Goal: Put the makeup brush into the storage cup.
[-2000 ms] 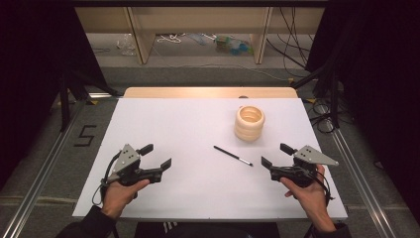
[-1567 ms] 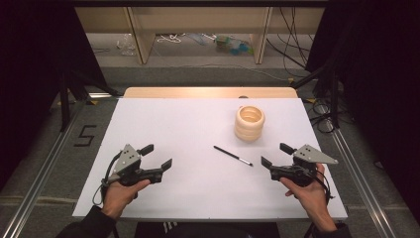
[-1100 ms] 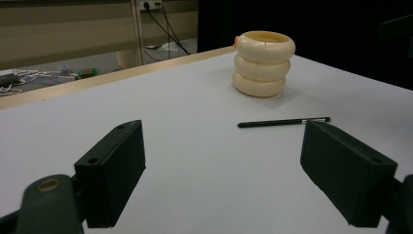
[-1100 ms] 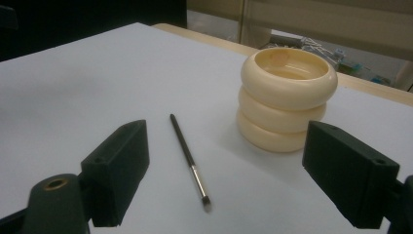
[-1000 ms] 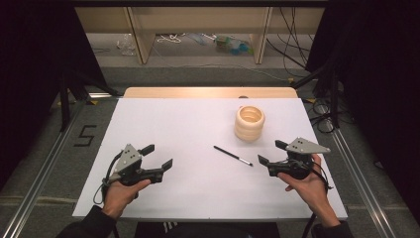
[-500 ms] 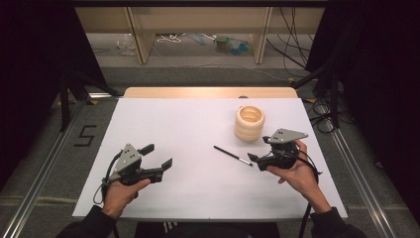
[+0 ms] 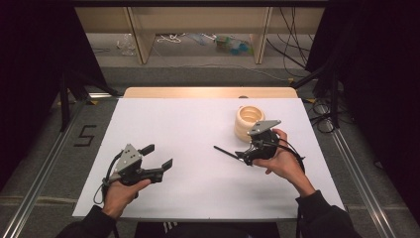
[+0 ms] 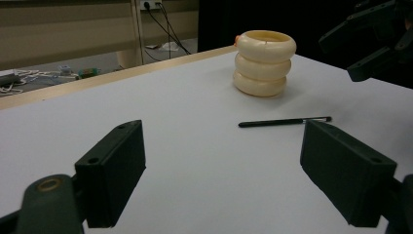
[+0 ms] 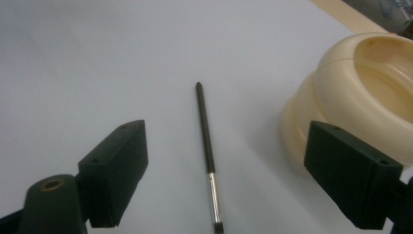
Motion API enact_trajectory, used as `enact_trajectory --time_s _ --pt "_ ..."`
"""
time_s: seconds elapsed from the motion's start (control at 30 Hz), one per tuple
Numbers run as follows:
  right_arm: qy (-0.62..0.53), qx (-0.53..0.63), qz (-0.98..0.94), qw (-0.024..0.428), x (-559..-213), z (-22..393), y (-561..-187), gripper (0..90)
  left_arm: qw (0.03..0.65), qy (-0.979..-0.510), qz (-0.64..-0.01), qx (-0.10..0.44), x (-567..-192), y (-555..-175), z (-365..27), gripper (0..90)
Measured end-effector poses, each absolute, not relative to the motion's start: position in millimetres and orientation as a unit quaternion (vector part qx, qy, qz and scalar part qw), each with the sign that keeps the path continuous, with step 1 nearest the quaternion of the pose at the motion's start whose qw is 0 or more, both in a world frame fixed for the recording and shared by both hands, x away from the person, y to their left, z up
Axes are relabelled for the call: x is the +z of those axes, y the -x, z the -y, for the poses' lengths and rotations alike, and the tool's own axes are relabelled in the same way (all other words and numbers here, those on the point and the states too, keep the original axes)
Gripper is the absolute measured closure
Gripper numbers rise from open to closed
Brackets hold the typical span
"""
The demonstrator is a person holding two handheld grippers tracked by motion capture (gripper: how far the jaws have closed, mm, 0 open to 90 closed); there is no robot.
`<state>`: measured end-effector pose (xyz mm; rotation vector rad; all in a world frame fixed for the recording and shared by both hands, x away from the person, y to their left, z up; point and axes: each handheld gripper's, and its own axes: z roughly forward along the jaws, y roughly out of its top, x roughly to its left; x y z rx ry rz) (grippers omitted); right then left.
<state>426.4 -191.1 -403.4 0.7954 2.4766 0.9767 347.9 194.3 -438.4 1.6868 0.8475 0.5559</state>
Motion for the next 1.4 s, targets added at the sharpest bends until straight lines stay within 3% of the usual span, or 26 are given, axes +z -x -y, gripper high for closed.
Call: enact_trajectory --time_s 0.4,0.83,0.87,1.0,1.4 --pt "-0.277 0.284 -0.908 0.134 -410.0 167.3 -451.5 20.9 0.553 -0.715 -0.357 0.236 -438.5 -347.9 -194.9 16.8" --pt "-0.253 0.243 -0.929 0.120 -418.0 153.0 -462.8 26.7 0.554 -0.714 -0.357 0.235 -438.5 -347.8 -194.1 16.8" --pt "-0.253 0.231 -0.933 0.111 -421.3 150.9 -466.5 30.9 0.554 -0.715 -0.356 0.234 -438.6 -348.0 -194.2 16.8" --pt "-0.261 0.214 -0.936 0.097 -426.5 148.5 -471.4 31.4 0.559 -0.712 -0.358 0.231 -438.2 -347.8 -194.1 16.6" --pt "-0.266 0.165 -0.947 0.074 -437.3 147.0 -480.4 45.2 0.557 -0.715 -0.355 0.228 -438.8 -348.0 -193.0 16.5"
